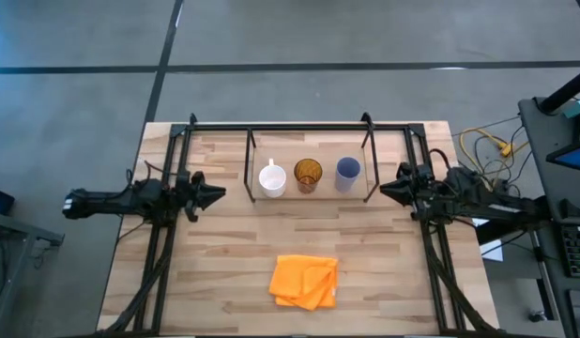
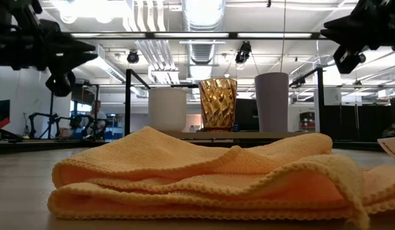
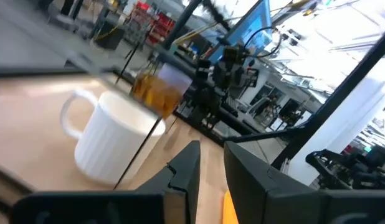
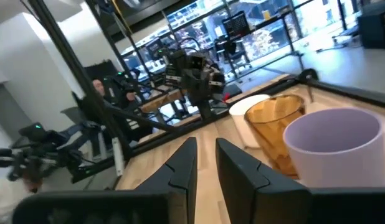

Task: Stack small to large cups/mugs on shelf
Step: Return to Home Position

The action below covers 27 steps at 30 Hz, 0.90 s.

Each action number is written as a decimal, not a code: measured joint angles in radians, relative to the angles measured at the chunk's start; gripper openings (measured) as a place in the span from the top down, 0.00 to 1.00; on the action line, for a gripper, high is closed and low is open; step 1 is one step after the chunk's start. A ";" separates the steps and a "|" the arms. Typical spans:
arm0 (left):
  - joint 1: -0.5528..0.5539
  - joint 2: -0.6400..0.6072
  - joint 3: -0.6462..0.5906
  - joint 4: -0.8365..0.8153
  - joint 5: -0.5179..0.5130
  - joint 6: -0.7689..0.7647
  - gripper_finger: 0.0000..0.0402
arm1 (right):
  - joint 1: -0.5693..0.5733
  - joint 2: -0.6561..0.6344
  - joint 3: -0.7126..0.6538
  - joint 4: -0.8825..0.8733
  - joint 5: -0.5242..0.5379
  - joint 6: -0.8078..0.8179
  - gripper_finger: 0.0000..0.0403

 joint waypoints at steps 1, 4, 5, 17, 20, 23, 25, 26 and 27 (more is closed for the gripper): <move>0.000 0.003 -0.008 -0.003 0.000 -0.016 0.85 | 0.000 0.000 -0.012 0.018 -0.013 0.008 0.87; 0.000 0.009 -0.021 0.007 0.005 -0.022 0.85 | 0.000 0.001 -0.043 0.061 -0.053 0.011 0.87; 0.000 0.009 -0.022 0.010 0.006 -0.022 0.85 | 0.000 0.000 -0.052 0.067 -0.059 0.011 0.87; 0.000 0.030 -0.023 0.005 0.040 0.374 0.85 | 0.000 0.002 -0.181 0.158 -0.061 -0.044 0.87; 0.000 0.037 -0.024 0.003 0.040 0.375 0.85 | 0.000 0.014 -0.183 0.177 -0.061 -0.091 0.87; 0.000 0.055 -0.024 0.001 0.039 0.412 0.85 | 0.000 0.016 -0.184 0.167 -0.061 -0.132 0.87; 0.000 0.072 -0.024 0.001 0.039 0.477 0.85 | 0.000 0.022 -0.184 0.166 -0.060 -0.150 0.87; 0.000 0.082 -0.025 0.001 0.039 0.516 0.85 | 0.000 0.022 -0.184 0.166 -0.058 -0.158 0.87; 0.000 0.093 -0.025 0.001 0.038 0.555 0.85 | 0.000 0.022 -0.184 0.166 -0.057 -0.170 0.87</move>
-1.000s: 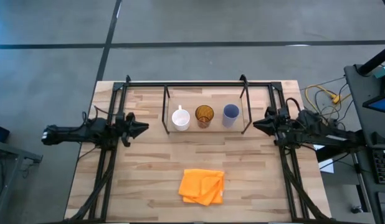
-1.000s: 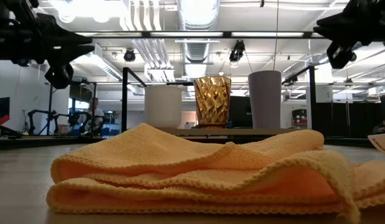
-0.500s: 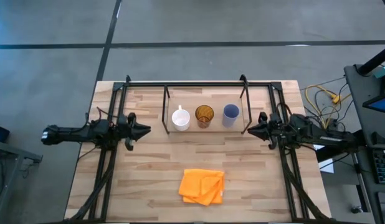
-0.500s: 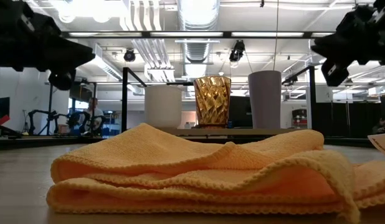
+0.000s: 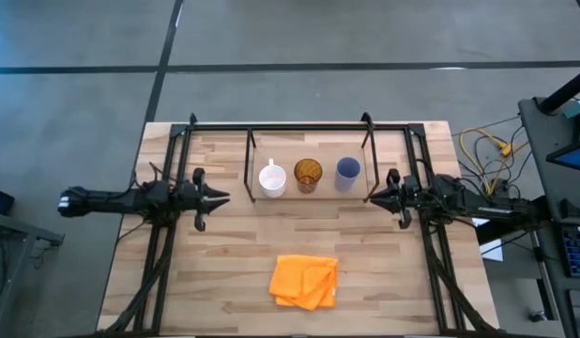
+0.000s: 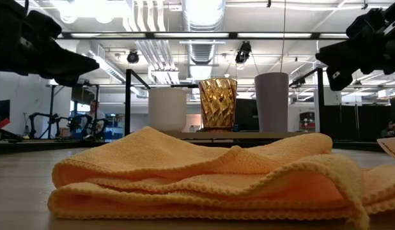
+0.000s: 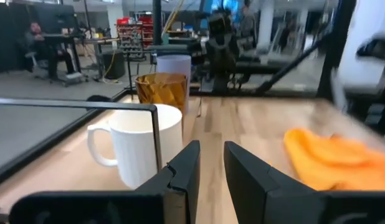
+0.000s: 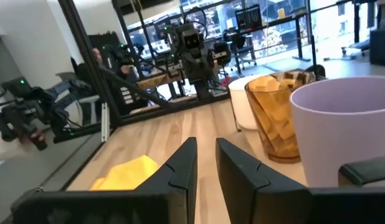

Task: Stack small to large cups/mugs on shelf
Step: Return to Home Position

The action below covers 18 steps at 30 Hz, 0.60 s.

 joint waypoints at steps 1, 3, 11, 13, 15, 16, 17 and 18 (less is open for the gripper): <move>0.000 0.011 0.000 0.000 -0.001 0.029 0.85 | 0.000 0.003 0.000 0.001 0.001 -0.010 0.87; 0.000 0.030 -0.001 0.002 -0.007 0.053 0.85 | 0.000 0.009 0.000 -0.001 0.001 -0.027 0.87; 0.000 0.091 -0.002 0.012 -0.009 0.053 0.85 | 0.000 0.046 0.000 -0.001 0.002 -0.033 0.87; 0.000 0.102 -0.002 0.012 -0.010 0.053 0.85 | 0.000 0.050 0.000 -0.001 0.001 -0.038 0.87; 0.000 0.109 -0.002 0.012 -0.010 0.053 0.85 | 0.000 0.054 0.000 -0.001 0.002 -0.034 0.87; 0.000 0.113 -0.002 0.012 -0.010 0.053 0.85 | 0.000 0.053 0.000 -0.001 0.002 -0.034 0.87; 0.000 0.116 -0.002 0.012 -0.010 0.053 0.85 | 0.000 0.053 0.000 -0.001 0.001 -0.034 0.87; 0.000 0.118 -0.002 0.012 -0.010 0.053 0.85 | 0.000 0.053 0.000 -0.001 0.002 -0.034 0.87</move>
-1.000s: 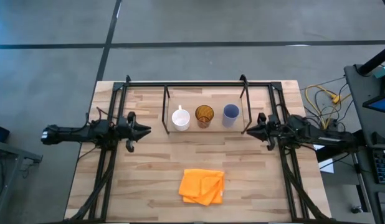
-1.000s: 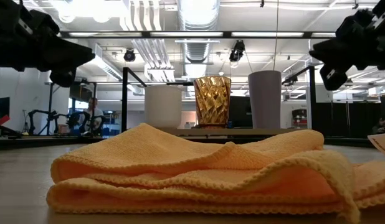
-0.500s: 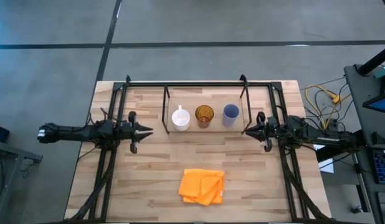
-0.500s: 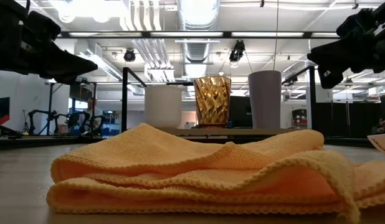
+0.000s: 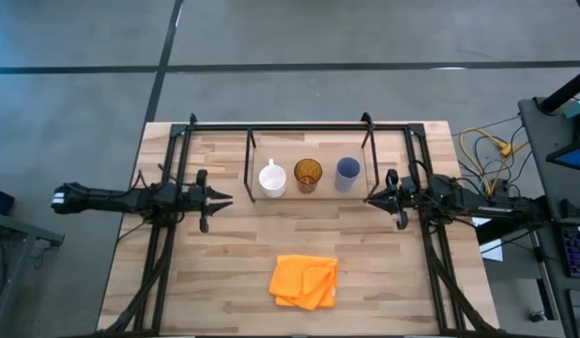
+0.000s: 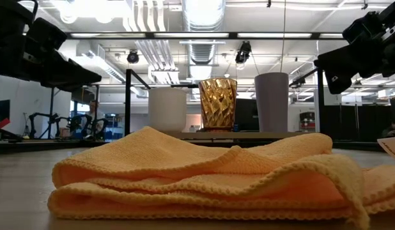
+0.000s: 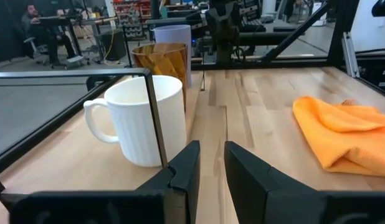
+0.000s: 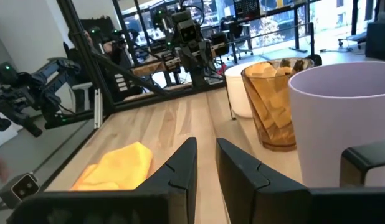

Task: Stack small to large cups/mugs on shelf
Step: Return to Home Position

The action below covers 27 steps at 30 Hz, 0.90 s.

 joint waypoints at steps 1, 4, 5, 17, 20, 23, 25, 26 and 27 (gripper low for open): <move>0.000 0.002 0.000 0.000 0.000 0.000 0.85 | 0.000 0.000 0.000 0.000 0.000 0.000 0.87; 0.000 0.009 0.000 0.000 0.000 0.000 0.85 | 0.000 0.000 0.000 0.000 0.000 0.000 0.87; 0.000 0.011 0.000 0.001 0.000 0.000 0.85 | 0.000 0.000 0.000 0.000 0.000 0.000 0.87; 0.000 0.015 0.000 0.001 0.000 0.000 0.85 | 0.000 0.000 0.000 0.000 0.000 0.000 0.87; 0.000 0.015 -0.001 0.001 0.000 0.000 0.85 | 0.000 0.000 0.000 0.000 0.000 0.000 0.87; 0.000 0.015 -0.001 0.001 0.000 0.000 0.85 | 0.000 0.000 0.000 0.000 0.000 0.000 0.87; 0.000 0.016 -0.001 0.002 0.000 0.000 0.85 | 0.000 0.000 0.000 0.001 0.000 0.000 0.87; 0.000 0.016 -0.001 0.002 0.000 0.000 0.85 | 0.000 0.000 0.000 0.001 0.000 0.000 0.87; 0.000 0.016 -0.001 0.002 0.000 0.000 0.85 | 0.000 0.000 0.000 0.001 0.000 0.000 0.87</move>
